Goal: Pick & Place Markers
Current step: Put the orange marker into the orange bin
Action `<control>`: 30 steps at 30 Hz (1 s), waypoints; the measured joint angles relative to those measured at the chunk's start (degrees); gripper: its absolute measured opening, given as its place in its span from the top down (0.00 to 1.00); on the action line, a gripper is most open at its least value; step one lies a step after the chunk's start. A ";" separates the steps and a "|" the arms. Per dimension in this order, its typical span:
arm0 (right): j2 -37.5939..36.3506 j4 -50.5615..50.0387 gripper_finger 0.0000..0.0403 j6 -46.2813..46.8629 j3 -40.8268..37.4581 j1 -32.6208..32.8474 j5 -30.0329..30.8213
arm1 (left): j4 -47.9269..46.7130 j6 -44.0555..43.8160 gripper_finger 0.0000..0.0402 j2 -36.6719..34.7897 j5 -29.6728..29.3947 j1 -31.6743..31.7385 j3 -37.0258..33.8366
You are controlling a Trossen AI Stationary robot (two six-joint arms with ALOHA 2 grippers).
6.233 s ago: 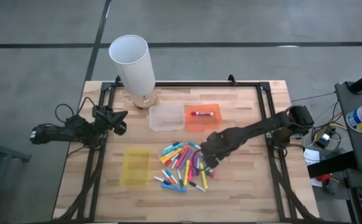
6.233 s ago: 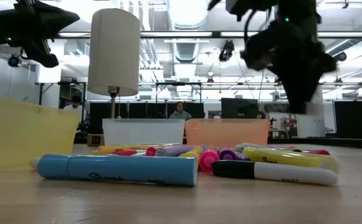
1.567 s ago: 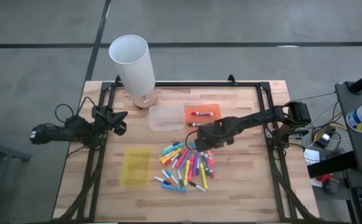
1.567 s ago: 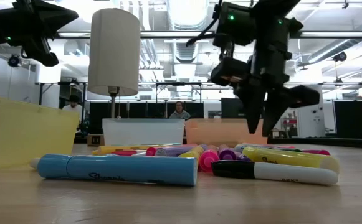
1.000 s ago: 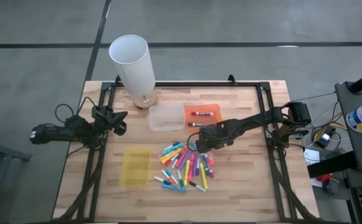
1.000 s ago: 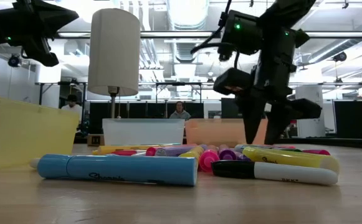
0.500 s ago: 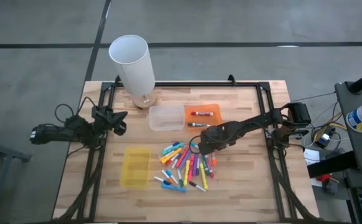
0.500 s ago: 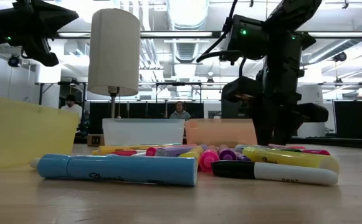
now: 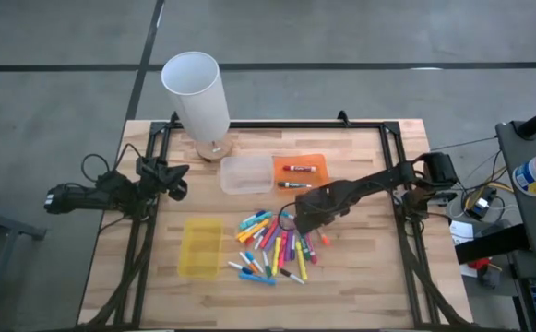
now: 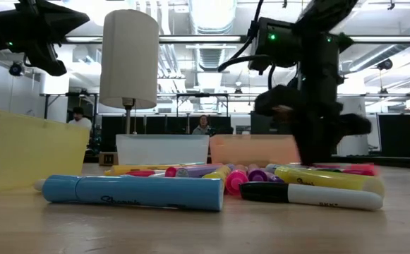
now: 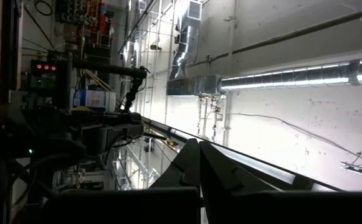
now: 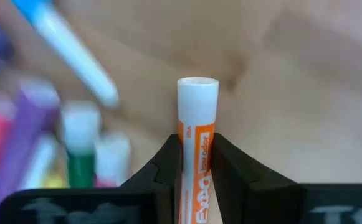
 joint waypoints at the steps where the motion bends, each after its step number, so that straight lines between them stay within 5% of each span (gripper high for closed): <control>1: 0.00 -1.83 0.86 -1.23 1.01 0.10 -0.36 | 0.00 0.00 1.00 -0.02 0.02 0.00 0.00; 18: -0.15 -22.19 0.85 -12.79 21.21 -0.03 7.20 | -0.20 0.02 1.00 -0.01 0.17 0.02 0.00; 30: -0.28 -25.76 0.85 -17.23 29.29 -1.21 14.26 | -0.22 0.03 1.00 0.00 0.17 0.07 0.00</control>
